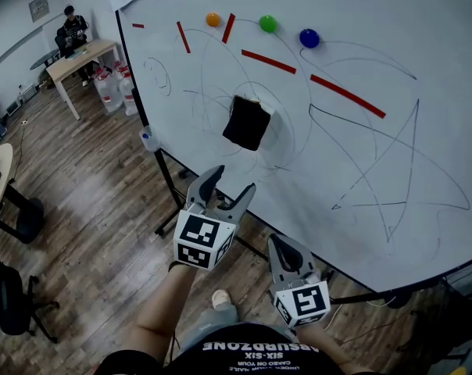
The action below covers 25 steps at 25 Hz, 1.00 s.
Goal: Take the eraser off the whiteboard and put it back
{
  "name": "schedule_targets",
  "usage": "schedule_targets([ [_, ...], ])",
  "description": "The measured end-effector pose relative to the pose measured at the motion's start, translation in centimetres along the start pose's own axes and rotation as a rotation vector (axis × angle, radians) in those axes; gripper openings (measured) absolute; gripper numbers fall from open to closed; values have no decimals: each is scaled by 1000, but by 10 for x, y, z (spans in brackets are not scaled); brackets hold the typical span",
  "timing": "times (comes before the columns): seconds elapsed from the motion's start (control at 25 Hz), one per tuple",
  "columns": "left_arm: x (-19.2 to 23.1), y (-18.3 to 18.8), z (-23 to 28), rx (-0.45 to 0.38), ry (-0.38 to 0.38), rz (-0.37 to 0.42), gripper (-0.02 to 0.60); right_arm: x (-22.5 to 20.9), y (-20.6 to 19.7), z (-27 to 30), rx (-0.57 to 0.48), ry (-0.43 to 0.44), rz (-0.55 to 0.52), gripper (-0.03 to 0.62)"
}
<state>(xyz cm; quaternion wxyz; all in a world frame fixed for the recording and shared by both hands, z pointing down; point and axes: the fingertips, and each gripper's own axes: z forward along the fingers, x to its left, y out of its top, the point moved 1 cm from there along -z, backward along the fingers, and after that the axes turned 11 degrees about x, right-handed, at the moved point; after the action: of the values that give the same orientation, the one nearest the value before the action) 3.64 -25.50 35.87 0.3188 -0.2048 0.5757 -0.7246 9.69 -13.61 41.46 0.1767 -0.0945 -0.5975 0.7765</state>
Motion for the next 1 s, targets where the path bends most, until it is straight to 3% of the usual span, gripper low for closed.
schedule_targets([
  [0.32,-21,-13,-16,-1,13,2,255,-2,-2,-9,-2,5,13,-2],
  [0.72,-30,-24,-30,11,72,-12,23,-3,0,-12,-13,18,21,-2],
  [1.0,-43,-37,-35,31,25,-71,8,-3,5,-16,-32,16,-6,-2],
])
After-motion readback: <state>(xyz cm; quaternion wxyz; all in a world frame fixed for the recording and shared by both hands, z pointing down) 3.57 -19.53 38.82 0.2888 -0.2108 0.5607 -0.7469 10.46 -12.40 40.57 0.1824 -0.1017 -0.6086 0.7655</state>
